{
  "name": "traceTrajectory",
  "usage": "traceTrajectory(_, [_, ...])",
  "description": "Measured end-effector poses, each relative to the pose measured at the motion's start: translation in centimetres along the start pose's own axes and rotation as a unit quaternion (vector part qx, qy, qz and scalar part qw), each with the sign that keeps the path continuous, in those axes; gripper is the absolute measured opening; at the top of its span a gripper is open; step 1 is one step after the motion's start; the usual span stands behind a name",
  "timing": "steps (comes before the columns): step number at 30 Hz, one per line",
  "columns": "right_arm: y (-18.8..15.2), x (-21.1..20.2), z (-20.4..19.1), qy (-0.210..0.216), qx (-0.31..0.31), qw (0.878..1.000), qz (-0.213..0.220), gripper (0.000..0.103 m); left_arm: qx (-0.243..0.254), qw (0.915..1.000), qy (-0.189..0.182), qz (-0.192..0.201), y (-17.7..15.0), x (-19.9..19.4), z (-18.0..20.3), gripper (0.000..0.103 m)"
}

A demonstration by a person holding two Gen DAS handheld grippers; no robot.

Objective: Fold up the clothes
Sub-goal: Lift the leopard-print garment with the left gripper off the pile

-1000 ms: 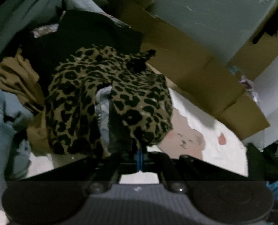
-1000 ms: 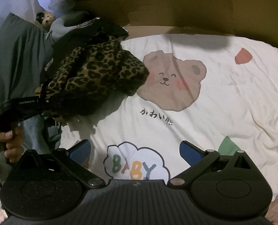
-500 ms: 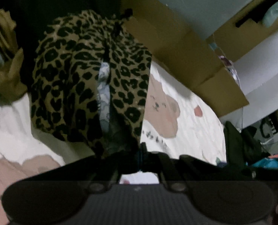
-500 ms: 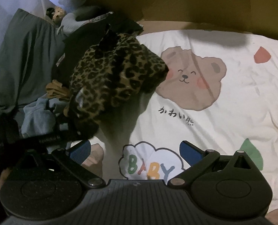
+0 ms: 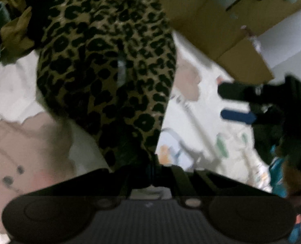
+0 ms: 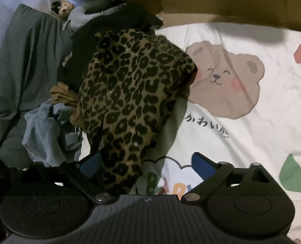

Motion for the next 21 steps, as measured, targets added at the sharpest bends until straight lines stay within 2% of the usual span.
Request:
traceTrajectory(4, [0.3,0.6,-0.3,0.002,-0.013,1.0,-0.003,0.09,0.01,0.9993,0.021,-0.03,-0.6,-0.4,-0.5,0.003])
traceTrajectory(6, [0.5,0.5,-0.3,0.001,-0.016,1.0,-0.001,0.09,0.036,0.9989,0.022,-0.021,0.4,-1.6,0.5,0.016])
traceTrajectory(7, [0.5,0.4,-0.2,0.001,-0.014,1.0,0.0,0.09,0.046,0.9986,0.023,-0.011,1.0,-2.1,0.9,0.028])
traceTrajectory(8, [0.5,0.3,-0.1,0.001,-0.011,1.0,0.001,0.09,0.056,0.9982,0.023,-0.002,1.7,-2.7,1.3,0.035])
traceTrajectory(14, [0.3,-0.5,0.9,-0.003,0.003,1.0,0.005,0.09,0.039,0.9965,0.033,0.066,6.3,-2.3,1.2,0.036])
traceTrajectory(21, [-0.4,-1.5,1.6,-0.01,0.016,1.0,0.001,0.09,0.035,0.9894,0.051,0.131,11.8,-2.6,1.6,0.036])
Point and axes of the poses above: each gripper's, at about its wrist camera, not at the fingertips, and x roughly the way its jaws point, z to its right, y to its top, the point moved 6 cm from there along x, roughly the way its jaws point, and after that the axes turned 4 degrees about -y, right-handed, at the moved point
